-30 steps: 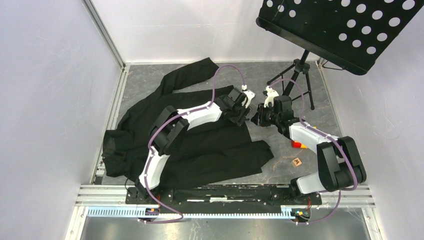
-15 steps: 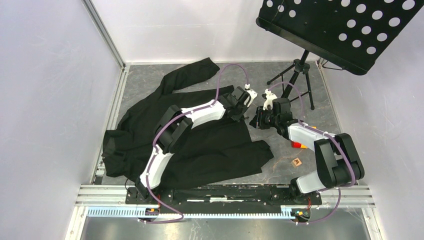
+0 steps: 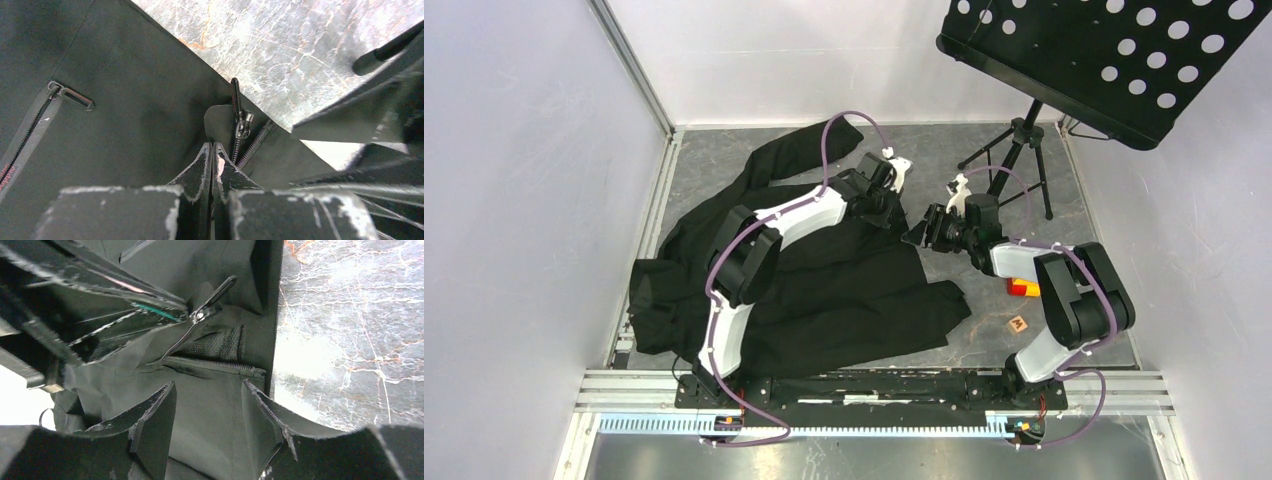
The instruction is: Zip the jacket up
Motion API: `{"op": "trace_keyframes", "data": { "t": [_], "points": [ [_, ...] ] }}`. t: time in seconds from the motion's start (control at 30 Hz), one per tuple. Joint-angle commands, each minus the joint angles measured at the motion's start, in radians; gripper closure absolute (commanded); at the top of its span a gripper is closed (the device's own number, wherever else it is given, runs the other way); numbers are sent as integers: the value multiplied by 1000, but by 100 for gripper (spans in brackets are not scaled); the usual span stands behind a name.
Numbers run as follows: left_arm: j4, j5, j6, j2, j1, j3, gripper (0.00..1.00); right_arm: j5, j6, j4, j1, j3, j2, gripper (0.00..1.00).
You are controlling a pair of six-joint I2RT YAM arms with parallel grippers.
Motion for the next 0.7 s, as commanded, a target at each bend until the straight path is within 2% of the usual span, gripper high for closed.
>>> {"op": "trace_keyframes", "data": {
  "t": [0.0,0.2,0.37,0.57,0.67],
  "points": [
    [51,92,-72,-82,9,-27,98,-13,118,88,-6,37,46,42],
    [78,150,-106,-77,16,-36,98,-20,164,157,-14,42,69,41],
    [86,170,-118,-76,16,-44,98,1,202,128,-20,44,75,43],
    [89,183,-127,-75,16,-48,98,-3,280,94,-28,70,134,56],
    [88,182,-126,-77,16,-54,98,4,298,111,-35,63,137,58]
  ]
}}
